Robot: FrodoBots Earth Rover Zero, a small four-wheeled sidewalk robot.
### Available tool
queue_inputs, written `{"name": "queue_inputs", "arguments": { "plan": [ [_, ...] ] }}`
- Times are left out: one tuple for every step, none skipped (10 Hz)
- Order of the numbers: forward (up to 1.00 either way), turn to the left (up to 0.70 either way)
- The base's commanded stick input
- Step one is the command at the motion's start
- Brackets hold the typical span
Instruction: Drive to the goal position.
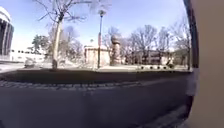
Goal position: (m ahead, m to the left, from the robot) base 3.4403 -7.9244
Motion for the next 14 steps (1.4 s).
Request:
{"name": "queue_inputs", "arguments": {
  "plan": [
    [0.85,-0.34],
    [0.85,-0.34],
    [0.85,-0.34],
    [0.85,-0.34],
    [0.85,-0.34],
    [0.85,-0.34],
    [0.85,-0.34],
    [0.85,-0.34],
    [0.85,-0.34],
    [0.85,-0.34],
    [0.85,-0.34],
    [0.85,-0.34],
    [0.85,-0.34],
    [0.85,-0.34]
  ]
}}
